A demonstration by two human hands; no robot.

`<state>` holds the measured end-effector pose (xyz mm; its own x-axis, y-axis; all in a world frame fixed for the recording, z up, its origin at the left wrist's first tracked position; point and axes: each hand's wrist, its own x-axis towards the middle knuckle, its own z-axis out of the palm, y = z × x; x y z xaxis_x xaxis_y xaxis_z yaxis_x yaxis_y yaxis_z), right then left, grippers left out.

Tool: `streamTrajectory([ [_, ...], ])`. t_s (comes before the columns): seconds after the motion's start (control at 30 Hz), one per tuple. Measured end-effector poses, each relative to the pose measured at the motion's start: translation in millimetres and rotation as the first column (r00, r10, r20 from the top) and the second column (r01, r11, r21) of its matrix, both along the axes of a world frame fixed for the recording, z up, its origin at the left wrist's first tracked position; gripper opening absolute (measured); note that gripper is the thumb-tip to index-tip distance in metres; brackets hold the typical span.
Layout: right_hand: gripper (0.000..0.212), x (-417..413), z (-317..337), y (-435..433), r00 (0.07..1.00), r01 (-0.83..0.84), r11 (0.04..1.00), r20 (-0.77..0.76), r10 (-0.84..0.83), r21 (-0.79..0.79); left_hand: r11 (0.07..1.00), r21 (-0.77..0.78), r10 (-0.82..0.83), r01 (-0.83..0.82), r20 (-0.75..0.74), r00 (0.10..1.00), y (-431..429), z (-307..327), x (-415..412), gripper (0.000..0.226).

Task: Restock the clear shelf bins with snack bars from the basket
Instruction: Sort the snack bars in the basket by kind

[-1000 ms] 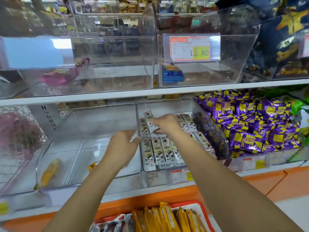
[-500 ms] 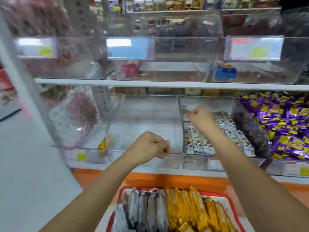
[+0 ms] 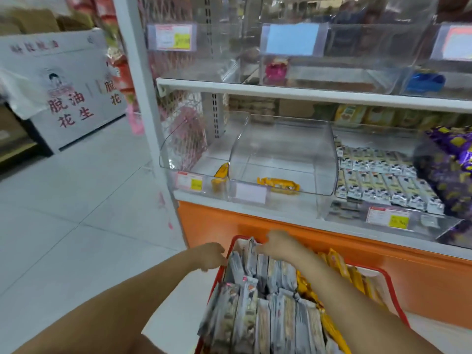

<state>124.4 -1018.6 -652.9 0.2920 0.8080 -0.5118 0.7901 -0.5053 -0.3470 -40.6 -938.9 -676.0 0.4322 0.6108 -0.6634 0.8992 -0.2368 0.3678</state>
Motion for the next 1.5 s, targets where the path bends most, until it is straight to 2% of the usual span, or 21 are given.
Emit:
streamTrajectory([
  [0.03,0.046,-9,-12,4,1.000,0.004,1.000,0.014,-0.003,-0.023,0.996,-0.079,0.053,-0.052,0.021,0.998,-3,-4,-4,0.053],
  [0.1,0.050,-24,-31,10,0.998,0.038,0.998,0.043,-0.036,-0.057,0.979,-0.178,0.104,-0.104,-0.007,0.995,-8,-9,-13,0.050],
  [0.2,0.057,-33,-40,18,0.994,0.101,0.994,0.044,-0.099,-0.039,0.970,-0.242,0.017,-0.039,-0.094,0.995,-14,-14,-24,0.044],
  [0.27,0.059,-34,-44,24,0.985,0.174,0.985,0.023,-0.173,-0.016,0.959,-0.268,0.077,-0.095,-0.078,0.994,-15,-20,-27,0.042],
  [0.33,0.061,-36,-50,30,0.979,0.200,0.979,0.049,-0.198,-0.041,0.955,-0.283,0.080,-0.085,-0.029,0.996,-15,-24,-27,0.041],
  [0.43,0.053,-36,-61,39,0.968,0.208,0.976,0.157,-0.196,-0.069,0.960,-0.262,0.119,-0.098,0.065,0.991,-12,-23,-21,0.042],
  [0.57,0.056,-35,-61,42,0.958,0.243,0.964,0.181,-0.221,-0.110,0.956,-0.282,0.137,-0.081,0.185,0.973,-7,-20,-11,0.035],
  [0.7,0.048,-36,-65,40,0.959,0.282,0.954,0.047,-0.278,-0.099,0.980,-0.199,0.012,0.012,0.120,0.993,-1,-21,-5,0.014],
  [0.8,0.046,-32,-52,35,0.950,0.310,0.949,-0.035,-0.312,-0.053,0.981,-0.193,0.034,-0.006,0.144,0.989,-4,-17,-2,0.011],
  [0.9,0.047,-21,-19,27,0.949,0.309,0.949,-0.090,-0.303,0.061,0.975,-0.201,0.118,-0.091,0.128,0.985,-5,-16,2,0.006],
  [1.0,0.045,-8,23,6,0.972,0.224,0.953,-0.119,-0.203,0.203,0.995,0.055,0.085,-0.088,0.051,0.995,1,5,13,0.015],
  [1.03,0.045,-3,37,-4,0.975,0.197,0.942,-0.150,-0.161,0.272,0.988,0.100,0.107,-0.117,0.106,0.989,2,17,18,0.019],
  [1.07,0.048,0,52,-15,0.979,0.164,0.913,-0.173,-0.105,0.373,0.984,0.054,0.157,-0.171,0.197,0.968,0,31,22,0.028],
  [1.1,0.052,3,65,-27,0.986,0.125,0.859,-0.161,-0.050,0.497,0.972,-0.100,0.234,-0.214,0.285,0.929,-4,45,26,0.041],
  [1.13,0.055,6,77,-37,0.992,0.075,0.773,-0.123,0.003,0.630,0.918,-0.343,0.320,-0.200,0.342,0.883,-10,61,30,0.056],
  [1.17,0.057,10,86,-46,0.996,0.019,0.675,-0.077,0.055,0.737,0.806,-0.579,0.397,-0.118,0.383,0.834,-17,74,34,0.069],
  [1.2,0.058,14,92,-55,0.993,-0.039,0.586,-0.036,0.115,0.809,0.678,-0.735,0.464,-0.020,0.408,0.786,-22,83,38,0.076],
  [1.23,0.058,18,96,-63,0.987,-0.090,0.519,0.004,0.164,0.850,0.582,-0.811,0.516,0.063,0.429,0.741,-29,92,43,0.078],
  [1.3,0.062,27,96,-77,0.978,-0.150,0.435,0.067,0.200,0.888,0.517,-0.842,0.587,0.158,0.482,0.650,-39,104,53,0.066],
  [1.4,0.077,36,97,-94,0.974,-0.179,0.365,0.112,0.197,0.914,0.570,-0.798,0.618,0.195,0.573,0.539,-51,115,70,0.040],
  [1.5,0.076,46,99,-110,0.970,-0.119,0.402,0.019,0.243,0.908,0.596,-0.766,0.606,0.240,0.626,0.491,-58,115,86,0.033],
])
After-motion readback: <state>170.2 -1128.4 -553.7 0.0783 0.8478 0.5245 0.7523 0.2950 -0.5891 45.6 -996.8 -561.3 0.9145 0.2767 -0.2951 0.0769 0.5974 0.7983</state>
